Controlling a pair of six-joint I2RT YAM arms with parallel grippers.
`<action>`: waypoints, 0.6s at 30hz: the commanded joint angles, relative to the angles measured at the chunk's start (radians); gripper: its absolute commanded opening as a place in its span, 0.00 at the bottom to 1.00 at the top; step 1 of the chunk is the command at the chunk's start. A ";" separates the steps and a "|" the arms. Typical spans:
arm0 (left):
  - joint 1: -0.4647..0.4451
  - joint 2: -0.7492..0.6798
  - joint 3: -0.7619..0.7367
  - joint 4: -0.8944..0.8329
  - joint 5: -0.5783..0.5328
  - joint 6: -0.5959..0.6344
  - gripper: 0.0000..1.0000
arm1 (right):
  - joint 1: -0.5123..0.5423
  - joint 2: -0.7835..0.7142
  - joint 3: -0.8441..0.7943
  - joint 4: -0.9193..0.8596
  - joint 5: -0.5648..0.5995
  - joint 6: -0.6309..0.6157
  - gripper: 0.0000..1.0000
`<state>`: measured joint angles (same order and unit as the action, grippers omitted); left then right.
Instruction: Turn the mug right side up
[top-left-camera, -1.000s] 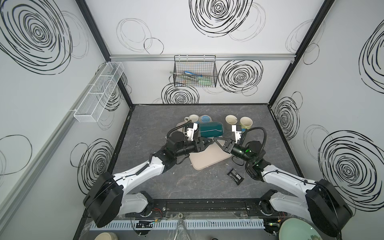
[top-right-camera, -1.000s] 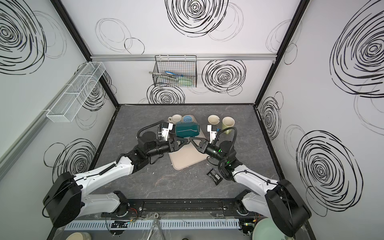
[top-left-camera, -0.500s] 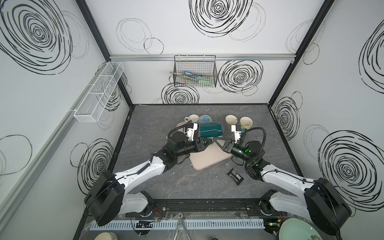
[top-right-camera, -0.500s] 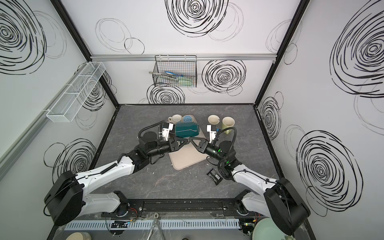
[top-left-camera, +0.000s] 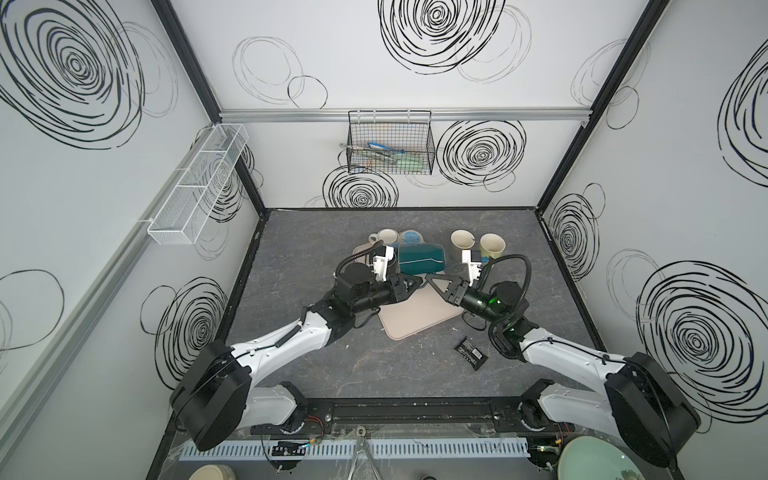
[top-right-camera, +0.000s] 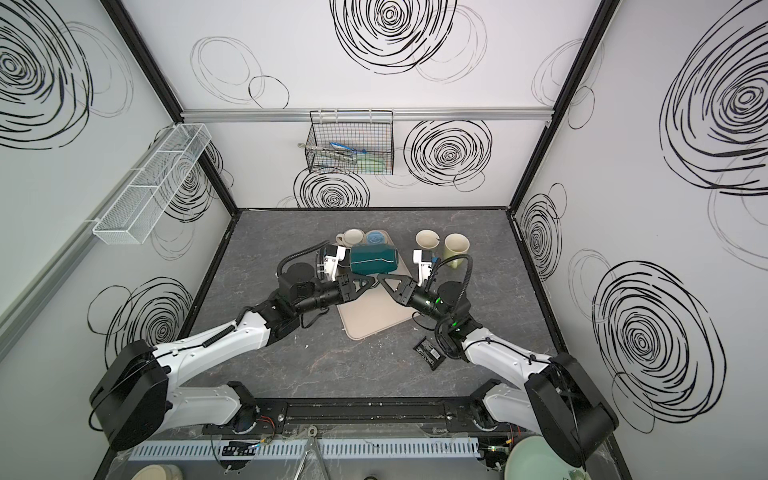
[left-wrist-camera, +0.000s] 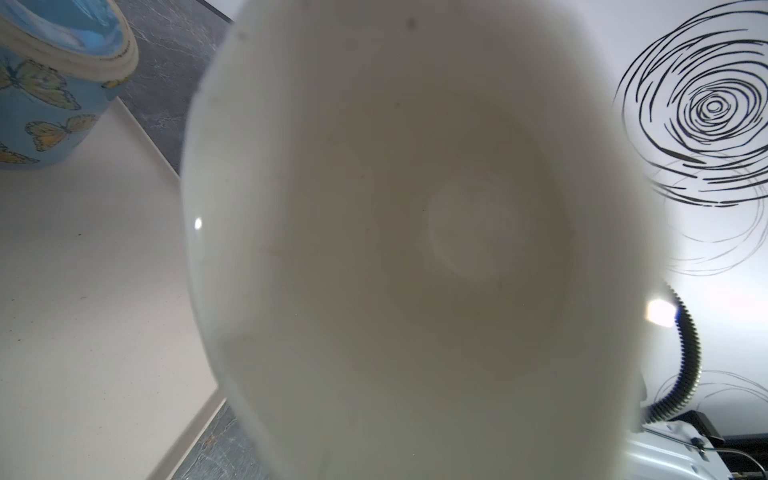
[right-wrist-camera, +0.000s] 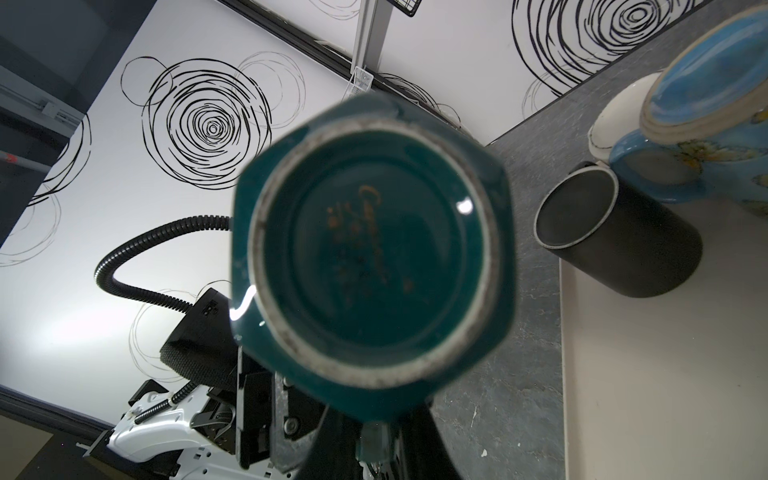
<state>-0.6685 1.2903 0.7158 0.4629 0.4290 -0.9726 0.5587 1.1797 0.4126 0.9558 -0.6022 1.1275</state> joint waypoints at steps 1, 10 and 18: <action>0.009 -0.031 0.013 0.209 0.040 -0.027 0.28 | 0.012 0.006 -0.009 0.065 -0.002 -0.006 0.00; 0.024 -0.027 -0.004 0.333 0.114 -0.072 0.20 | 0.012 0.015 -0.015 0.058 0.001 -0.005 0.00; 0.023 -0.013 0.010 0.339 0.142 -0.076 0.04 | 0.012 0.033 -0.010 0.055 -0.003 -0.004 0.00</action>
<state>-0.6346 1.2903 0.6918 0.5930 0.5125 -1.0374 0.5621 1.1889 0.4110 1.0199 -0.5911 1.1568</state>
